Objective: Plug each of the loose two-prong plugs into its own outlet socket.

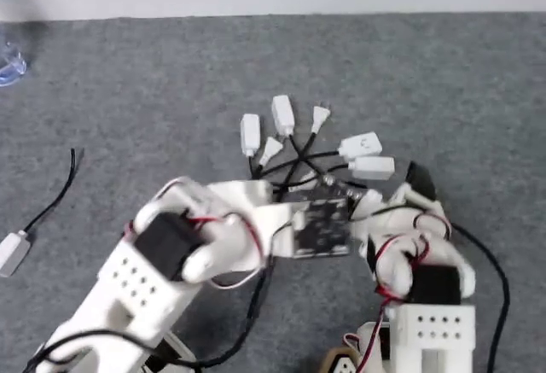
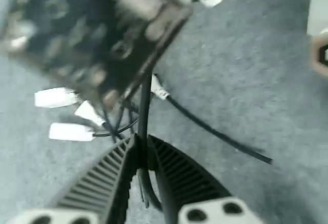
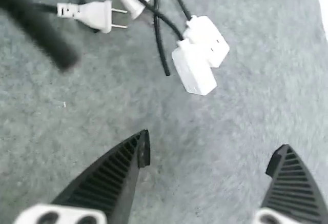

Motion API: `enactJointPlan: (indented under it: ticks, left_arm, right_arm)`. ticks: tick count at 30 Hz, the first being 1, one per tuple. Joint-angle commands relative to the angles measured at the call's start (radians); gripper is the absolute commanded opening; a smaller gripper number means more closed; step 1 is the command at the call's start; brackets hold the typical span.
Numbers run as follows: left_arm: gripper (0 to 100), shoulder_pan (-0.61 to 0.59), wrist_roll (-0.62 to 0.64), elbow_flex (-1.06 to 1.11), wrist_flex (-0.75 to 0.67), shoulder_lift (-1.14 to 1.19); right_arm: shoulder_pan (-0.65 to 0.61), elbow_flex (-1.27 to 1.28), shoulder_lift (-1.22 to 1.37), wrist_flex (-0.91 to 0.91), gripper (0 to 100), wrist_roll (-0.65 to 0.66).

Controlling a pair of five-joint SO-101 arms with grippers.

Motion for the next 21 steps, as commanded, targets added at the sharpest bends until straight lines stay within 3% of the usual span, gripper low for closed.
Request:
enactJointPlan:
  ticks: [1, 4, 8, 11, 16, 18, 21]
  left_arm:
    - [1, -0.044, -0.012, 0.091, -0.098, -0.103]
    - [1, -0.052, 0.0, 0.131, -0.13, -0.129]
    - [1, -0.051, 0.123, 0.131, -0.175, -0.158]
    - [1, -0.051, 0.287, 0.154, -0.245, -0.187]
    - [1, -0.052, 0.7, 0.328, -0.474, -0.258]
    - [1, -0.048, 0.793, 0.437, -0.574, -0.302]
    - [1, -0.051, 0.845, 0.591, -0.726, -0.391]
  right_arm:
    - [-0.007, 0.094, -0.124, -0.047, 36.1, 0.015]
    - [-0.007, 0.157, -0.236, -0.053, 36.1, 0.011]
    - [-0.002, 0.175, -0.346, -0.053, 36.1, -0.06]
    - [-0.001, 0.175, -0.414, -0.067, 36.1, -0.226]
    - [0.041, 0.192, -0.493, -0.179, 36.1, -0.628]
    - [0.082, 0.187, -0.51, -0.202, 36.1, -0.784]
    - [0.119, 0.176, -0.516, -0.208, 36.0, -0.913]
